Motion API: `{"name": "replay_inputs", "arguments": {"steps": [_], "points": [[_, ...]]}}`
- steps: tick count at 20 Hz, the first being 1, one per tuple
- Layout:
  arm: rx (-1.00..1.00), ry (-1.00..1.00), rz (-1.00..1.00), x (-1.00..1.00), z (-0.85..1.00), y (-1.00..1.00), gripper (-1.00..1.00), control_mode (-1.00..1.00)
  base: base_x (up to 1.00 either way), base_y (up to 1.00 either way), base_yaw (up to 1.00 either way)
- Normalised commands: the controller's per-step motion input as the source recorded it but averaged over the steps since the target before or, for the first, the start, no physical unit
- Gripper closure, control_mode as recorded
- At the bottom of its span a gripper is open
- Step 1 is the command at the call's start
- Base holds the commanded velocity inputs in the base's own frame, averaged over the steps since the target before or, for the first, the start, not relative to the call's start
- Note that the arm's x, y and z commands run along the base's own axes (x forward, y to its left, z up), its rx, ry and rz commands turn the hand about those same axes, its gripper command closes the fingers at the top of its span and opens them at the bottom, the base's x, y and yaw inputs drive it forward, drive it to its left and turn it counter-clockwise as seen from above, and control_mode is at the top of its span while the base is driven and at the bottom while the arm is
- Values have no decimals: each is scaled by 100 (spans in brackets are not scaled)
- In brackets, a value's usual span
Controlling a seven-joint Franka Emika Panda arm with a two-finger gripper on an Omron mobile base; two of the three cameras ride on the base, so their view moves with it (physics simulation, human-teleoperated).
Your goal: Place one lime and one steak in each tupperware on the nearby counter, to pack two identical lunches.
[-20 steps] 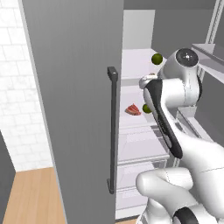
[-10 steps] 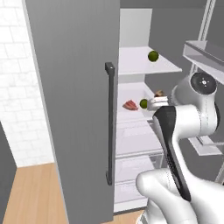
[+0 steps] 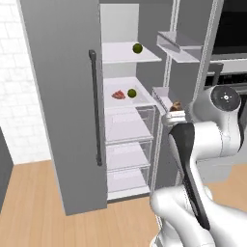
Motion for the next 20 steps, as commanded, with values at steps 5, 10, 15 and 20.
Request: {"name": "replay_inputs", "arguments": {"steps": [5, 10, 15, 20], "points": [[0, 0, 0, 0, 0, 0, 100, 100, -37, -91, -31], [0, 0, 0, 0, 0, 0, 100, 100, 20, -98, -35], [0, 0, 0, 0, 0, 0, 100, 100, 57, -100, -26], [0, 0, 0, 0, 0, 0, 100, 100, 84, -100, -10]]}}
